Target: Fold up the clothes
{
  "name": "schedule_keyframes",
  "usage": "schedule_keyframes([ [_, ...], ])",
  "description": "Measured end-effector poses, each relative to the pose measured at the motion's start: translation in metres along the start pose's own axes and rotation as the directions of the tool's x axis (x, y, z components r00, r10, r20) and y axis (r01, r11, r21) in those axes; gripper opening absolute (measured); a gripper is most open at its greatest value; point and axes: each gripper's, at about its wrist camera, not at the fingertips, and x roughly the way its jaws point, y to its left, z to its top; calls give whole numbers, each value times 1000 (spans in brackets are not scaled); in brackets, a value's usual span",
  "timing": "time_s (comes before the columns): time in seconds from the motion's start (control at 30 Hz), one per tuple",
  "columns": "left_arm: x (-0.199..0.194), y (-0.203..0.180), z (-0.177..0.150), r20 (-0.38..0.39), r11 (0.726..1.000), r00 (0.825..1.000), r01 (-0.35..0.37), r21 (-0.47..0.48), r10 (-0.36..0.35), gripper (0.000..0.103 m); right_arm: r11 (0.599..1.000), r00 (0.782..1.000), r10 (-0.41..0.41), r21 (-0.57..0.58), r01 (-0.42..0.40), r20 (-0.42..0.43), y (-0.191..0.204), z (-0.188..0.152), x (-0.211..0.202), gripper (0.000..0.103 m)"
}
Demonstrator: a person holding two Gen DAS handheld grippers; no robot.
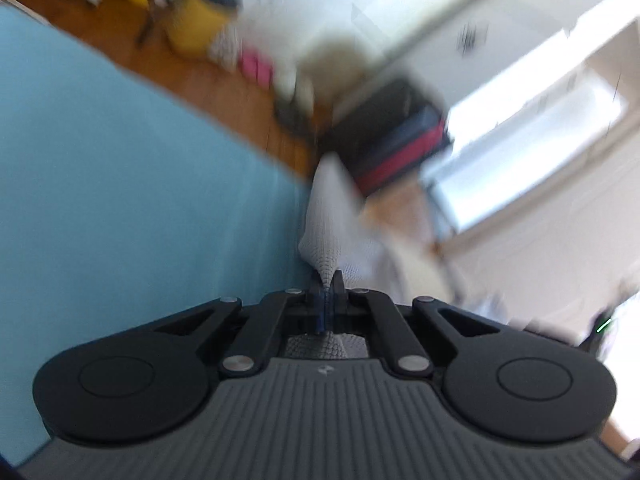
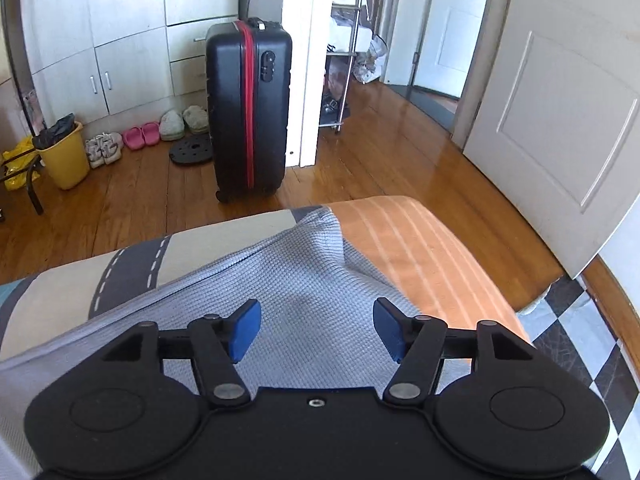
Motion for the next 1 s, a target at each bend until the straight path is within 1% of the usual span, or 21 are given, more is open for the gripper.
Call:
schedule_keyframes([
  [0.07,-26,9,3,13,999,1000,28,-23,-28,1,999,1000,-16,-42,15,-13,5,3,7,68],
  [0.13,-36,17,-1,-43,999,999,17,-36,-18,1,993,998,-54,-105,52,-13,10,7,12,69],
  [0.17,-38,20,-4,-95,999,995,-11,-35,8,1,990,997,-71,-124,69,-10,11,9,14,70],
  [0.2,-38,24,-7,-134,999,991,-33,-35,28,1,992,998,-66,-107,65,-10,9,11,15,70],
  [0.3,-31,34,-14,-179,997,982,-62,-48,52,2,998,999,-37,-45,36,-27,5,14,22,74],
  [0.33,-29,38,-16,-194,996,979,-72,-52,60,2,1000,999,-20,-20,19,-41,5,14,26,80],
  [0.4,-25,44,-19,-218,994,973,-88,-61,73,2,1000,998,-7,-14,7,-69,11,13,35,81],
  [0.43,-25,44,-17,-217,994,973,-88,-65,72,3,1000,996,-15,-28,12,-84,17,11,40,82],
  [0.47,-24,44,-14,-217,994,973,-89,-60,74,3,998,994,-42,-54,37,-100,24,9,45,84],
  [0.5,-22,43,-11,-219,994,972,-94,-49,81,3,996,992,-66,-75,58,-111,30,8,50,88],
  [0.53,-21,43,-9,-221,994,971,-99,-37,88,4,995,991,-78,-76,71,-105,34,9,52,93],
  [0.57,-19,43,-6,-226,994,970,-99,-39,87,10,993,991,-91,-78,83,-99,38,10,53,93],
  [0.63,-15,50,-2,-244,993,968,-78,-94,53,12,992,990,-110,-77,103,-89,45,12,57,93],
  [0.7,-10,57,3,-258,986,966,-56,-159,14,13,996,991,-84,-39,81,-100,44,17,61,93],
  [0.77,-1,70,5,-248,964,968,-29,-266,-39,13,998,992,-60,4,60,-110,40,18,66,91],
  [0.8,4,76,6,-234,949,970,-14,-314,-63,13,998,994,-45,30,48,-99,37,17,66,88],
  [0.83,10,80,7,-223,937,972,-3,-350,-80,13,998,996,-35,46,39,-88,35,16,66,76],
  [0.87,15,79,8,-217,935,973,-4,-355,-78,13,999,997,-39,31,41,-72,39,15,64,45],
  [0.9,19,75,10,-211,940,975,-14,-341,-62,13,999,997,-44,15,44,-57,42,15,61,20],
  [0.93,22,69,12,-199,950,979,-23,-313,-41,13,999,998,-52,-1,52,-36,45,15,58,2],
  [1.0,23,48,14,-145,978,989,-43,-203,13,14,995,995,-91,-42,93,45,51,17,46,1],
])
